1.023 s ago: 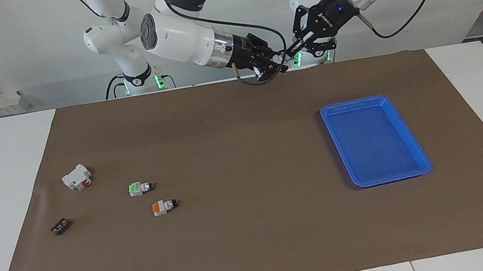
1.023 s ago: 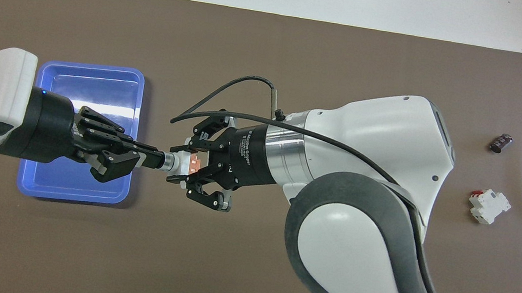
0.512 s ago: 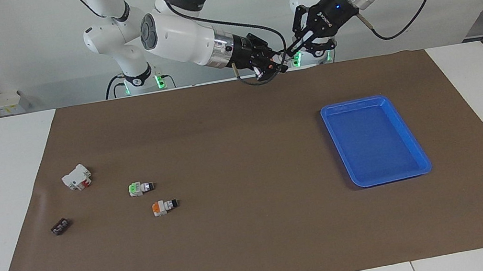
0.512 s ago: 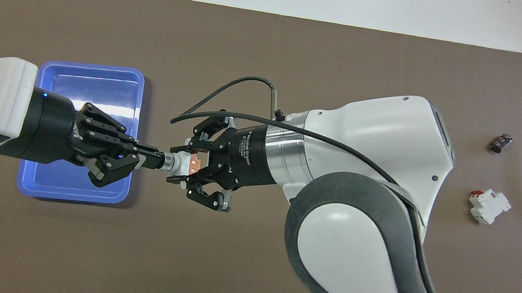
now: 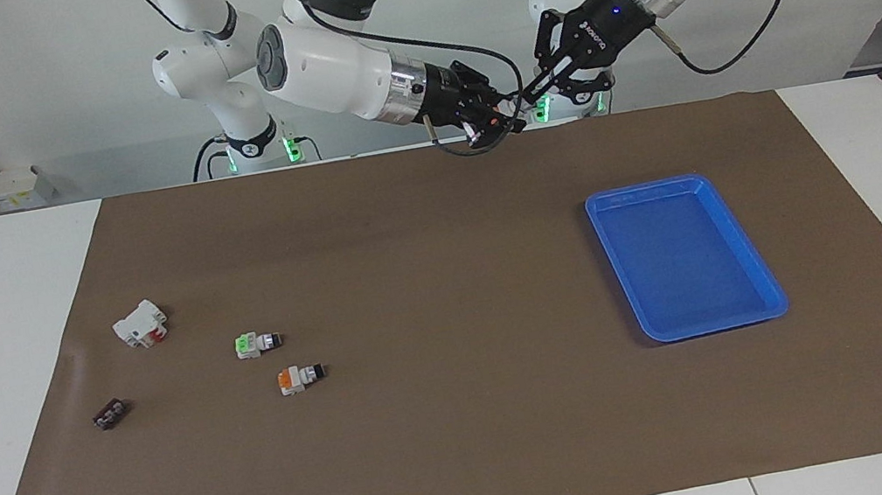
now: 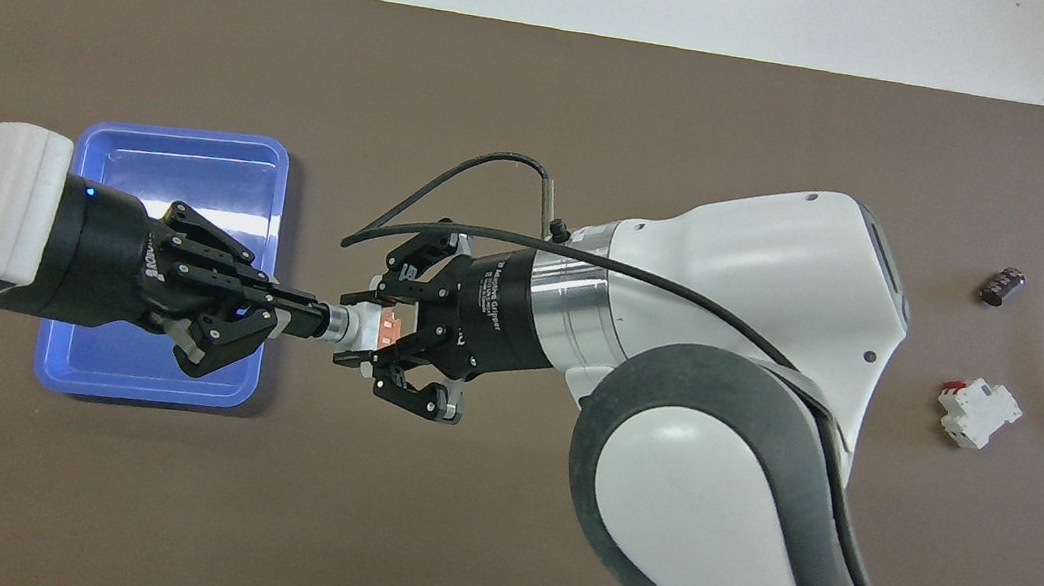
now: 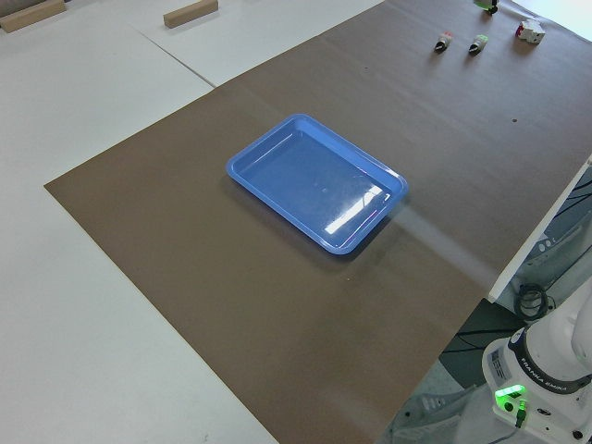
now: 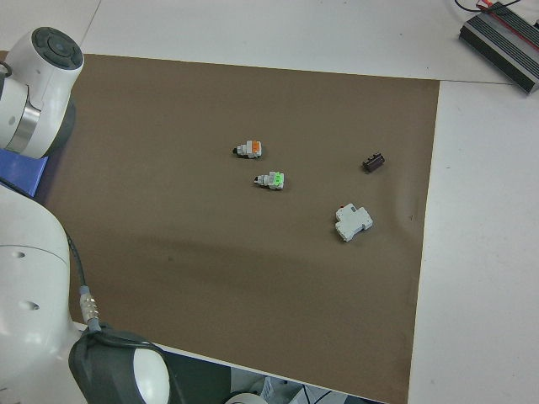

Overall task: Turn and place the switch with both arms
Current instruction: 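Hold the switch with the left gripper and open the right gripper, then lower the switch into the tray while the right gripper withdraws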

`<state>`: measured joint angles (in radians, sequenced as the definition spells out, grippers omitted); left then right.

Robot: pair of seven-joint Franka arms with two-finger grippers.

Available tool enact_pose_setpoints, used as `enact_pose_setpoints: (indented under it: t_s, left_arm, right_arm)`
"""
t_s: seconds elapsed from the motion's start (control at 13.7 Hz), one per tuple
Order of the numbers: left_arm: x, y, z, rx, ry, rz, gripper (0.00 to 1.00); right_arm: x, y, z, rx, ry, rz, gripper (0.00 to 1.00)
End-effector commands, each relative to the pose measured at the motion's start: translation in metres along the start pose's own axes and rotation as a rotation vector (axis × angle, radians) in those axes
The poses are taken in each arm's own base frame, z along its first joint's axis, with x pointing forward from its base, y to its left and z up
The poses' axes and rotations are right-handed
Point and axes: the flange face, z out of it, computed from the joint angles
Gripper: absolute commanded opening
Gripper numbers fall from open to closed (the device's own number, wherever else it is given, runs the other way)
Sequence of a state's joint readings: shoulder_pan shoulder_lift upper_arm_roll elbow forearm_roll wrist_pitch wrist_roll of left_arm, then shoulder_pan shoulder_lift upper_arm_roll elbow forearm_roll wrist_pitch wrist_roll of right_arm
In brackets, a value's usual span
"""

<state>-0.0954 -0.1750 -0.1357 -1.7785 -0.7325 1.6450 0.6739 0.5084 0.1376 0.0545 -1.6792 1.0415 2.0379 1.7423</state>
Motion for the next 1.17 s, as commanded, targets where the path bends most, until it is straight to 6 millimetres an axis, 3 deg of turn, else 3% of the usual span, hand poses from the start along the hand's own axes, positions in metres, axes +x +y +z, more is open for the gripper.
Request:
enact_pose_setpoints:
  t_s: [0.0,0.29,0.51,0.8,1.1]
  left_arm:
    - [-0.022,0.006,-0.005,0.013,-0.049,0.021,0.00]
    - [-0.022,0.005,-0.006,0.019,-0.044,0.025,0.00]
    - [-0.023,-0.009,-0.011,0.104,-0.043,0.057,0.00]
    - [-0.055,-0.035,0.013,0.266,-0.069,0.071,0.00]
    - [-0.085,-0.073,0.031,0.386,-0.184,0.127,0.00]
  right_arm:
    - [0.005,-0.004,-0.025,0.055,0.051,-0.030,0.99]
    - [0.008,0.005,-0.039,0.018,0.097,-0.074,1.00]
    - [0.011,0.006,-0.071,0.008,0.093,-0.145,1.00]
    - [0.022,-0.003,-0.099,0.048,0.166,-0.323,1.00]
    - [0.040,-0.014,-0.113,0.062,0.405,-0.578,1.00]
